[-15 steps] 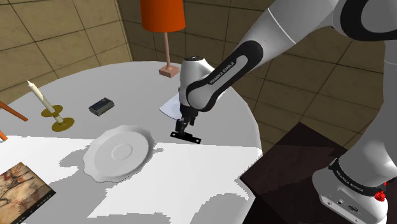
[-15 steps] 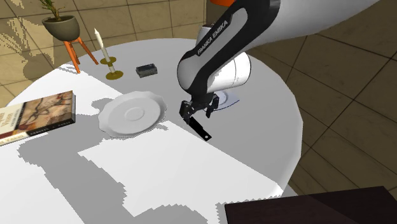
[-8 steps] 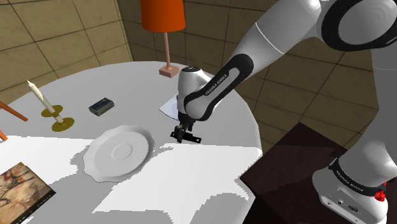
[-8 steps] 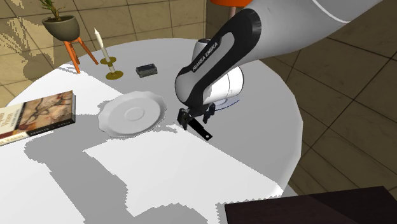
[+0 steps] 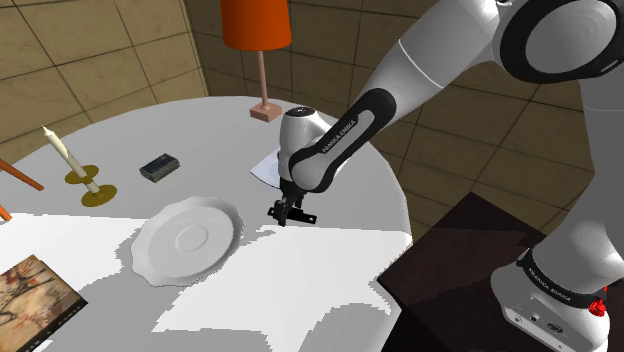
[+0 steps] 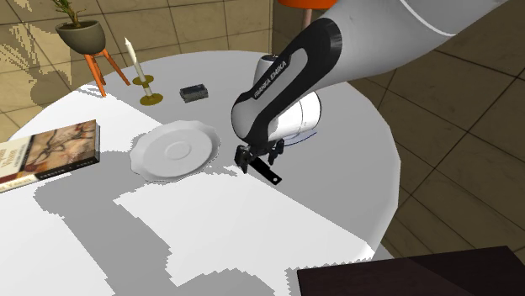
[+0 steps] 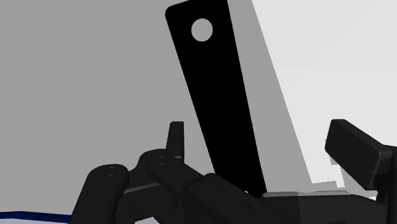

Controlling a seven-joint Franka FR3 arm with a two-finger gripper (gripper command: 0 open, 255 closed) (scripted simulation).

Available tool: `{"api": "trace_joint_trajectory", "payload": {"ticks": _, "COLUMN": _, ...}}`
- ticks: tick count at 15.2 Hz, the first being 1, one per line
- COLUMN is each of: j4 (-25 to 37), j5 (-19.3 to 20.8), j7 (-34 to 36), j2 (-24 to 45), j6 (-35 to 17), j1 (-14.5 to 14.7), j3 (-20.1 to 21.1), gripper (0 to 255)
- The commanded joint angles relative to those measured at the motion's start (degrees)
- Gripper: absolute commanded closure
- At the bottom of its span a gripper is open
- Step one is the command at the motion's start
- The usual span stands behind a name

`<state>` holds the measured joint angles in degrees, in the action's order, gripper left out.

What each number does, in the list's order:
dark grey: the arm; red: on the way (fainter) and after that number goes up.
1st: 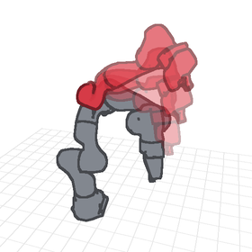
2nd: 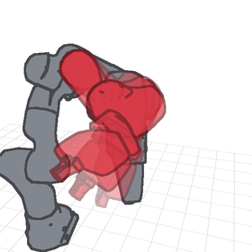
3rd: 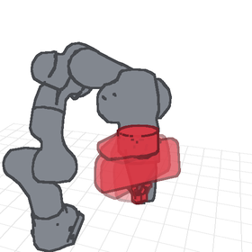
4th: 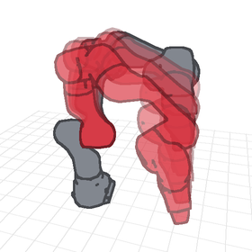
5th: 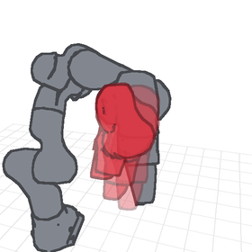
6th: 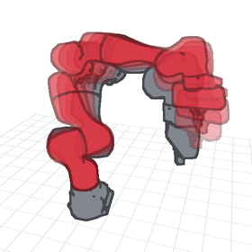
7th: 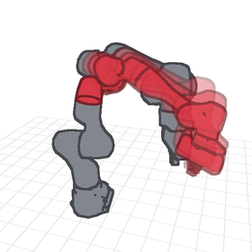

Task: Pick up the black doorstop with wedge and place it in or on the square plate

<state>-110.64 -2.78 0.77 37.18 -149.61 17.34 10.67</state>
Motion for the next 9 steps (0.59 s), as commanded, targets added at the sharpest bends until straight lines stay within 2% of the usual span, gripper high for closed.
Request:
{"api": "trace_joint_trajectory", "payload": {"ticks": 1, "j4": 0.0, "j5": 0.0, "j7": 0.0, "j2": 0.0, "j6": 0.0, "j1": 0.0, "j3": 0.0, "gripper": 255}}
{"api": "trace_joint_trajectory", "payload": {"ticks": 9, "j4": 0.55, "j5": 0.03, "j7": 0.14, "j2": -0.2, "j6": 0.72, "j1": 0.08, "j3": -0.01, "gripper": 255}}
